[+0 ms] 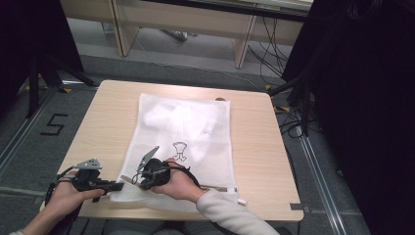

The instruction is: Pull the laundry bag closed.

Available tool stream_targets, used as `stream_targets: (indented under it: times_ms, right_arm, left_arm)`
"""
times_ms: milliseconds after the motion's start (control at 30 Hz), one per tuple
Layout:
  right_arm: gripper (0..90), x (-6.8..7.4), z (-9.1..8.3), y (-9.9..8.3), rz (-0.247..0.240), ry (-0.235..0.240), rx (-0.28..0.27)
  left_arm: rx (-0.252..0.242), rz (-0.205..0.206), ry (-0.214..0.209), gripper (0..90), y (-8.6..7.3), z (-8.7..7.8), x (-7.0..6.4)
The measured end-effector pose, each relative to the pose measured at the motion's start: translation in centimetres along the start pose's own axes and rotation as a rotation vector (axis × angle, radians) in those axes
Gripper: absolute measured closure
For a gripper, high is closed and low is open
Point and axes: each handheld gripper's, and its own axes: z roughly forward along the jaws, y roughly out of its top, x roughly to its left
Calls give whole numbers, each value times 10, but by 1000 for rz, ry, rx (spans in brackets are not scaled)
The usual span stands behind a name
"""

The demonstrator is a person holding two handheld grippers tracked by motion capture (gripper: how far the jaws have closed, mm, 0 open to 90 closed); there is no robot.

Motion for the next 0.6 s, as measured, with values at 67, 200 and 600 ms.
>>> stream_targets:
  times_ms: [67,200,600]
  right_arm:
    - [823,0,0,0,-4,4,-1]
    - [823,0,-2,-2,-3,6,5]
    - [823,-3,-5,-8,13,3,22]
  left_arm:
    - [5,8,4,851,0,0,0]
    - [-3,5,13,850,0,0,-1]
    - [-1,7,0,848,-1,0,1]
